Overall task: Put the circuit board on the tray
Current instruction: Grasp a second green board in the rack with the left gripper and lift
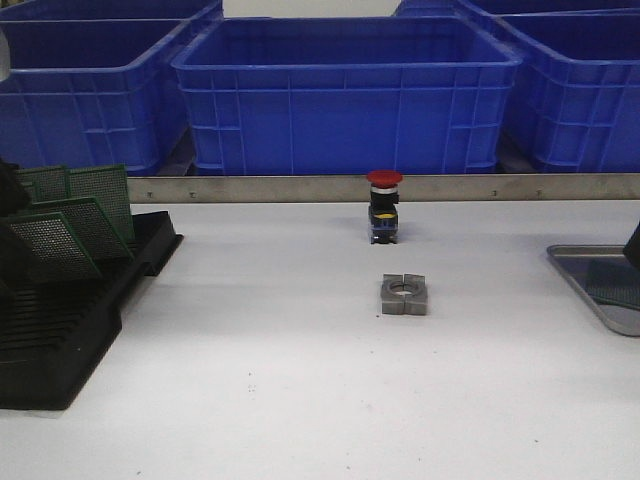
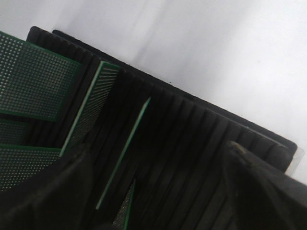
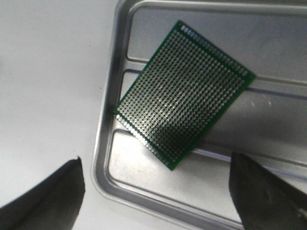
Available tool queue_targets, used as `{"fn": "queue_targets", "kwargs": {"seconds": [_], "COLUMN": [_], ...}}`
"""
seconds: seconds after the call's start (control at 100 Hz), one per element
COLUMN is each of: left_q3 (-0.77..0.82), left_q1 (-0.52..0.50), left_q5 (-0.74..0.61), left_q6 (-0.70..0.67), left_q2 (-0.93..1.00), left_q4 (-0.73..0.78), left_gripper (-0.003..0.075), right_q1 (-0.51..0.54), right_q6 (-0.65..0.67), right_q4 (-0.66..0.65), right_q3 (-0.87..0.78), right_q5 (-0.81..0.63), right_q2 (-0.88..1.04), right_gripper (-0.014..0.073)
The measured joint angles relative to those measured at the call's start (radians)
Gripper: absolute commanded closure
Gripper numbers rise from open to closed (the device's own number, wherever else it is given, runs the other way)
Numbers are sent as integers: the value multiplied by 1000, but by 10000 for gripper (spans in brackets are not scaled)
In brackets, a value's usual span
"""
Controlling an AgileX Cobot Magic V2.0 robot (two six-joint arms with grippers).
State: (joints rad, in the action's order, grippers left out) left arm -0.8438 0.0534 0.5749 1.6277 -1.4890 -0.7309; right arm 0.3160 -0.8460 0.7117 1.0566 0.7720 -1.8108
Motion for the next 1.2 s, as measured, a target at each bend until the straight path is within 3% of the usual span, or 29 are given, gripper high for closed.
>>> {"fn": "queue_targets", "kwargs": {"seconds": [1.09,1.15,1.2], "left_q3": [-2,-2,-2], "left_q1": [0,0,0], "left_q5": [-17,-17,-22], "left_q6": [0,0,0], "left_q2": [-52,-68,-78], "left_q4": [0,0,0], "left_gripper": [211,248,335], "right_q1": [0,0,0], "right_q6": [0,0,0], "right_q4": [33,33,33], "right_q3": [0,0,0], "right_q5": [1,1,1], "right_q2": [0,0,0], "right_gripper": [-34,-34,-34]}}
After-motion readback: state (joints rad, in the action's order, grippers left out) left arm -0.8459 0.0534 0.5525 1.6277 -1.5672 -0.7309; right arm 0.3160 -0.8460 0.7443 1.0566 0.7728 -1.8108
